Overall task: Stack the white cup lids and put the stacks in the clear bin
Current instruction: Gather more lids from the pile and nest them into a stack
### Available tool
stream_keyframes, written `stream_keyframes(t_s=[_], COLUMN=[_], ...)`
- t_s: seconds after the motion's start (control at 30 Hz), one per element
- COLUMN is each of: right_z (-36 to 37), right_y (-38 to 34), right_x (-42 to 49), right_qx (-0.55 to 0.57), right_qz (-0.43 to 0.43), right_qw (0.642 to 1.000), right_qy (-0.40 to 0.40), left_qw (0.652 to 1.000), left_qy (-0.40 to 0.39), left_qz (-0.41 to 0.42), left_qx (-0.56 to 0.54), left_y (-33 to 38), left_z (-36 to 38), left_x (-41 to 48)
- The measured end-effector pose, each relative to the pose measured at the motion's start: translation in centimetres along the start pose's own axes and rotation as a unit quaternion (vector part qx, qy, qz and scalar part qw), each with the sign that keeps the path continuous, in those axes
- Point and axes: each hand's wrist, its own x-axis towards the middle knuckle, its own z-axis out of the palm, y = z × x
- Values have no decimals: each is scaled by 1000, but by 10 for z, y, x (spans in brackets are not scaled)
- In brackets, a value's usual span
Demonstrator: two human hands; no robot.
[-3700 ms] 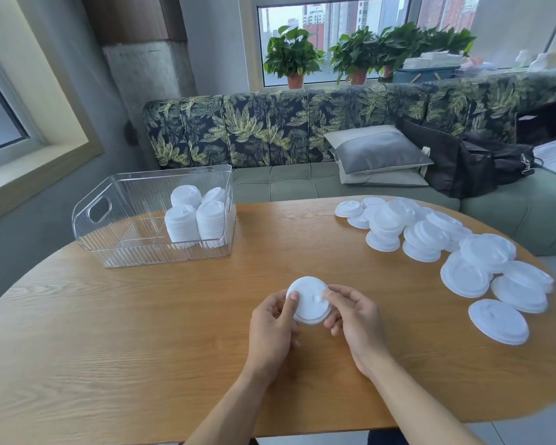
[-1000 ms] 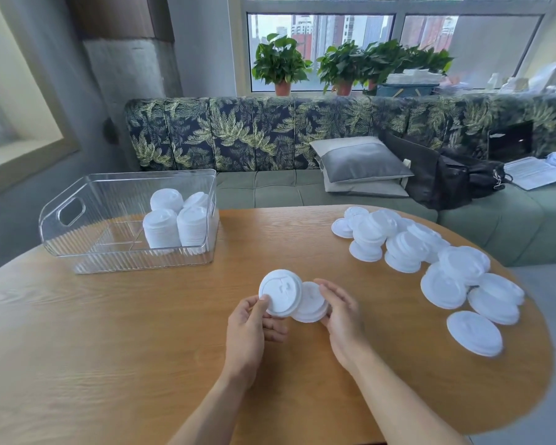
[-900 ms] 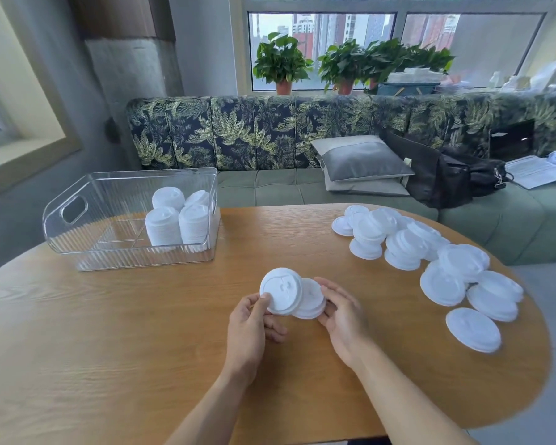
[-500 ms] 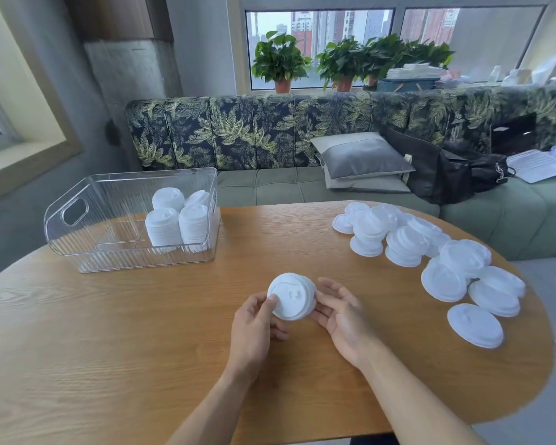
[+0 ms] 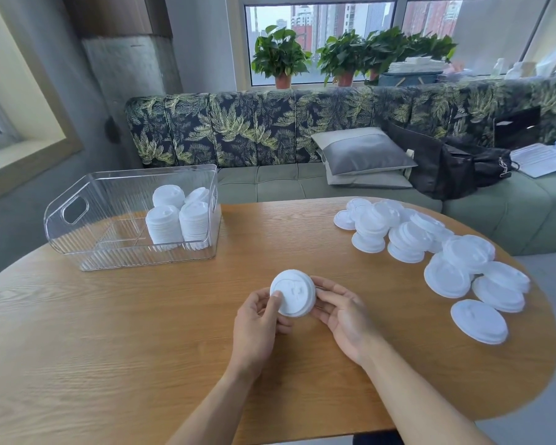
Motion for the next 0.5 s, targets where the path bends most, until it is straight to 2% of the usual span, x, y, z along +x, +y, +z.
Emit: stream_keyframes(t_s=[0.3, 0.5], right_z=[3, 2], right_y=[0, -1], right_x=[-3, -4], right_qx=[-33, 4], right_qz=[-17, -23], right_qw=[999, 1000], right_qy=[-21, -19], left_qw=[1000, 998], left_qy=[-11, -51], left_qz=[3, -6], left_qx=[-5, -32], left_y=[4, 9], left_z=[-1, -1], left_x=[-4, -4])
